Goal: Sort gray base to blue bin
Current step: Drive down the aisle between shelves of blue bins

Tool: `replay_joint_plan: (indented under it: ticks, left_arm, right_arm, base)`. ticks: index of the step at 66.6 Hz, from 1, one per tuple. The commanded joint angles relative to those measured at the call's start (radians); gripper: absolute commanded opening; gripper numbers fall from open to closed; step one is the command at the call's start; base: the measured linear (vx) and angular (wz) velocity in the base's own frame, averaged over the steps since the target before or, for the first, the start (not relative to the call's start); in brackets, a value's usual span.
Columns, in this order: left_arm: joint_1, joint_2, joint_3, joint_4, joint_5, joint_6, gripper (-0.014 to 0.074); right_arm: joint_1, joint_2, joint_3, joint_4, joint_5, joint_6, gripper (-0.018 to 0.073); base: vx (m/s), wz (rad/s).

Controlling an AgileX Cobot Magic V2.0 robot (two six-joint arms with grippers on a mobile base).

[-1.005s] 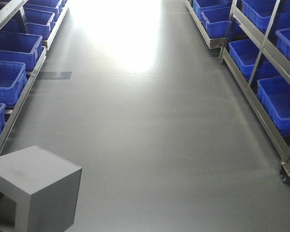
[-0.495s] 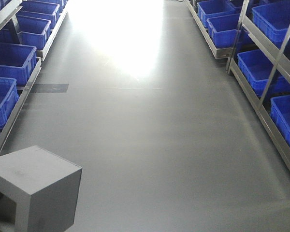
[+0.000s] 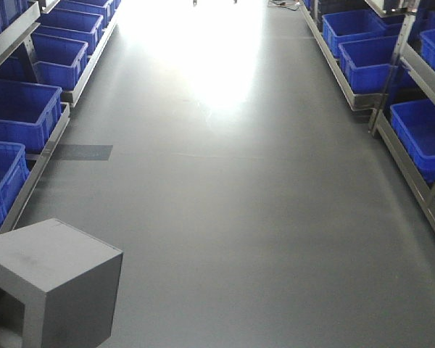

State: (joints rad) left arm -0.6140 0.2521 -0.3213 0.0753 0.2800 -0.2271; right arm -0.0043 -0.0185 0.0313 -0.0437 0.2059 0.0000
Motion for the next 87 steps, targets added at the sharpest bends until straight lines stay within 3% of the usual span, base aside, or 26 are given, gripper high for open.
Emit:
replay_joint_plan:
  ticks: [1, 87]
  left_arm:
    - [-0.006, 0.009, -0.030, -0.009, -0.111, -0.005, -0.0008]
    - [-0.006, 0.009, -0.030, -0.009, -0.111, -0.005, -0.0008]
  right_arm:
    - [-0.002, -0.008, 0.006, -0.009, -0.079, -0.012, -0.0005]
    - [-0.002, -0.008, 0.006, -0.009, -0.082, -0.012, -0.0005]
  base:
    - [0.49, 0.11]
    - [0.50, 0.04]
